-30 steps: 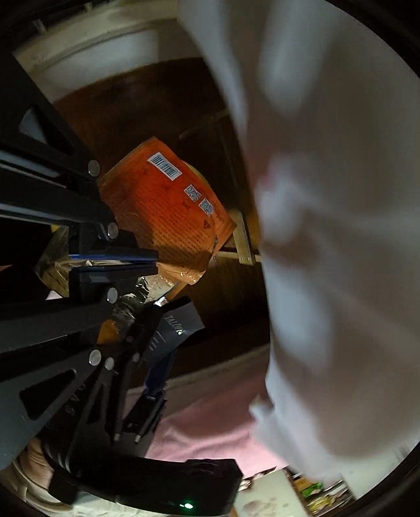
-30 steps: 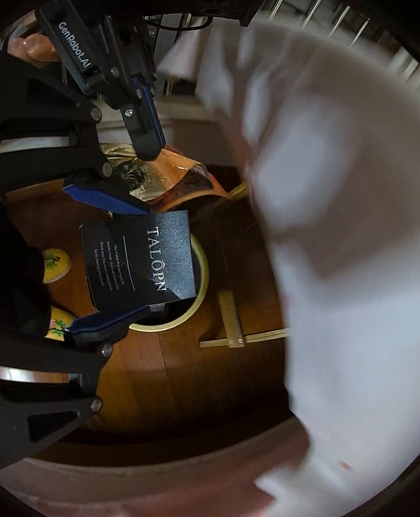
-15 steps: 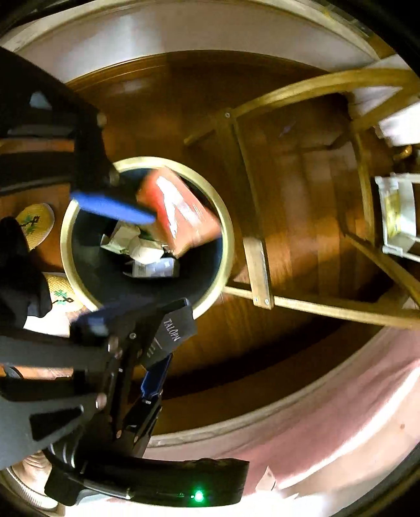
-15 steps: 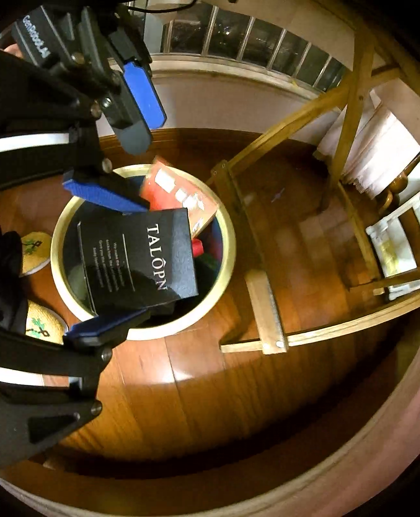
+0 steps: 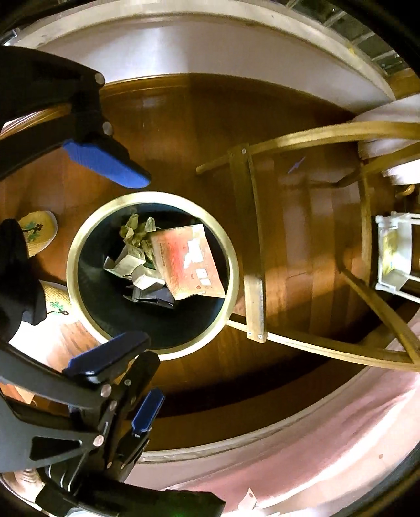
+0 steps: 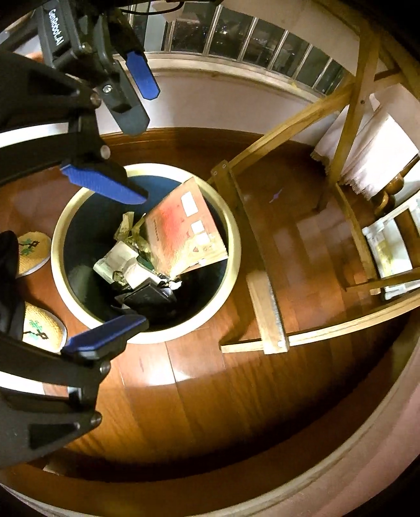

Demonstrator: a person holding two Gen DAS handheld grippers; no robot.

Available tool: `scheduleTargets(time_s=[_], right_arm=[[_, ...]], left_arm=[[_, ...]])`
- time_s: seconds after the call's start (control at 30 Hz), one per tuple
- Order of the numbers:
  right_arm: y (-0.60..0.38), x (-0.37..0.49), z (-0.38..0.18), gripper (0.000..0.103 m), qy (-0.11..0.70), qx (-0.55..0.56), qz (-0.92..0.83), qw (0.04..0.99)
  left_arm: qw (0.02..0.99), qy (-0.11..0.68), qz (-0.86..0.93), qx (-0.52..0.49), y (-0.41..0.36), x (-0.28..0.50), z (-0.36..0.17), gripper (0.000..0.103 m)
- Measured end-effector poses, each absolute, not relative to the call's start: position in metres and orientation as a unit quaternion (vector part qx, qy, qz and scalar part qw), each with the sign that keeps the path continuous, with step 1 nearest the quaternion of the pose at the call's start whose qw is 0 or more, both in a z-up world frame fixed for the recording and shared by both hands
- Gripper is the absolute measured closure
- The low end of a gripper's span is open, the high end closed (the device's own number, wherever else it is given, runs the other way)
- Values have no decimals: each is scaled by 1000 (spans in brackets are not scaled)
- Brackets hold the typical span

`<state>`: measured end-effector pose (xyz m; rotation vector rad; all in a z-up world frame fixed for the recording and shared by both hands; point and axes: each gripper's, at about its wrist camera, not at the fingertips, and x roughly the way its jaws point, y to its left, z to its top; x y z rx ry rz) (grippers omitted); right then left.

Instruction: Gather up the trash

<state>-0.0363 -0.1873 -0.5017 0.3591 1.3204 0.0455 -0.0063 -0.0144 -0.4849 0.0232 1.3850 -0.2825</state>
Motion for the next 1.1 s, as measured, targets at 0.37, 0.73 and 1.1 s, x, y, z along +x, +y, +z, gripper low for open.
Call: scheduleTargets(time_s=[0.37, 0.73, 1.1], right_arm=[[-179, -58, -430, 31, 592, 153, 21, 791], [-171, -72, -334, 31, 595, 140, 23, 791], [-158, -73, -202, 31, 561, 119, 33, 819]], left_arm=[[771, 627, -111, -15, 3, -32, -413, 13], [791, 602, -108, -15, 12, -45, -290, 13], [826, 551, -124, -7, 15, -51, -153, 13]])
